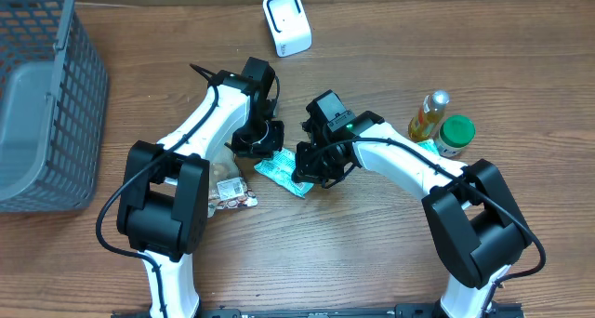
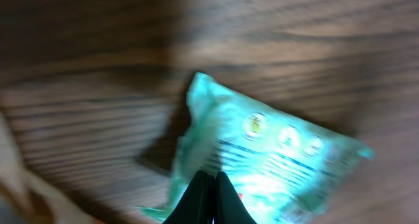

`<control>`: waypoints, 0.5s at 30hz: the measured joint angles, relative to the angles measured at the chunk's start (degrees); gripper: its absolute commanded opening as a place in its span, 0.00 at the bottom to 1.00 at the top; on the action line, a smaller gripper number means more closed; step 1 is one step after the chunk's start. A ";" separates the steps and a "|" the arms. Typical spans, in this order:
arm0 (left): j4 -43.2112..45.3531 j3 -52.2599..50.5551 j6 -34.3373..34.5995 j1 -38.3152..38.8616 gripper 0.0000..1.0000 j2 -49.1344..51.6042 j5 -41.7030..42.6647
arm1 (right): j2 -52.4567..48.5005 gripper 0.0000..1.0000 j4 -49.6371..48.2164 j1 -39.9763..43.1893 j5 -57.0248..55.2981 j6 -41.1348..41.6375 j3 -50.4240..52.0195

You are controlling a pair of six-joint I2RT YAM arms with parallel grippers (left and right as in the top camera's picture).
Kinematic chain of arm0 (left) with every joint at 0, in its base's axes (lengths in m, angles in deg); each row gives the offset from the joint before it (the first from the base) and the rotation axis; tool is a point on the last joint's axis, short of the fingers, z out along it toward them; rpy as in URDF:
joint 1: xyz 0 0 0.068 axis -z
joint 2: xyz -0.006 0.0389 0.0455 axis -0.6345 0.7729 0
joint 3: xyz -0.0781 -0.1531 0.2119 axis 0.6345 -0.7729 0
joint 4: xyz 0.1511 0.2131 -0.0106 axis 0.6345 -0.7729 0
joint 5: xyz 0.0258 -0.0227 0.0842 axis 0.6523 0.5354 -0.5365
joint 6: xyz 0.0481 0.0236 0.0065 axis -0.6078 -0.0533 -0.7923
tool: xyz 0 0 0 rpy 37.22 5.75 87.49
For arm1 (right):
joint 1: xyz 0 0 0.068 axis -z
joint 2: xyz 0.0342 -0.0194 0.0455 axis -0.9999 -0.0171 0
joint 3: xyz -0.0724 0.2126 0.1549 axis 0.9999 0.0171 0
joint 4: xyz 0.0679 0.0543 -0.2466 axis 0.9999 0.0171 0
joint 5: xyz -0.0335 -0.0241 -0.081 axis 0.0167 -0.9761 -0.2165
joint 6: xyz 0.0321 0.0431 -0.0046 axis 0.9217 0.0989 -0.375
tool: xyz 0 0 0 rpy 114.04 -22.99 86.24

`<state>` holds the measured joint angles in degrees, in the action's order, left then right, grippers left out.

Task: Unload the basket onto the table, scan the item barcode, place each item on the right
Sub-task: 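Bring both grippers down onto the teal wipes pack to grasp it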

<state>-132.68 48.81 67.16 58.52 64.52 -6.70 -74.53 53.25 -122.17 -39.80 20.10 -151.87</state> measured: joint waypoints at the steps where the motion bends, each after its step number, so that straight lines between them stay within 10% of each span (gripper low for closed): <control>1: -0.26 0.07 -0.07 0.00 0.04 0.02 0.83 | 0.00 0.04 0.02 0.00 -0.02 0.00 0.00; 15: -2.10 0.61 -1.70 0.00 0.04 0.02 2.21 | -0.02 0.04 -3.23 -0.70 -0.28 1.88 2.27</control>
<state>-134.78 49.42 65.46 58.52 64.54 -4.49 -74.55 50.02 -122.87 -40.08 21.98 -149.60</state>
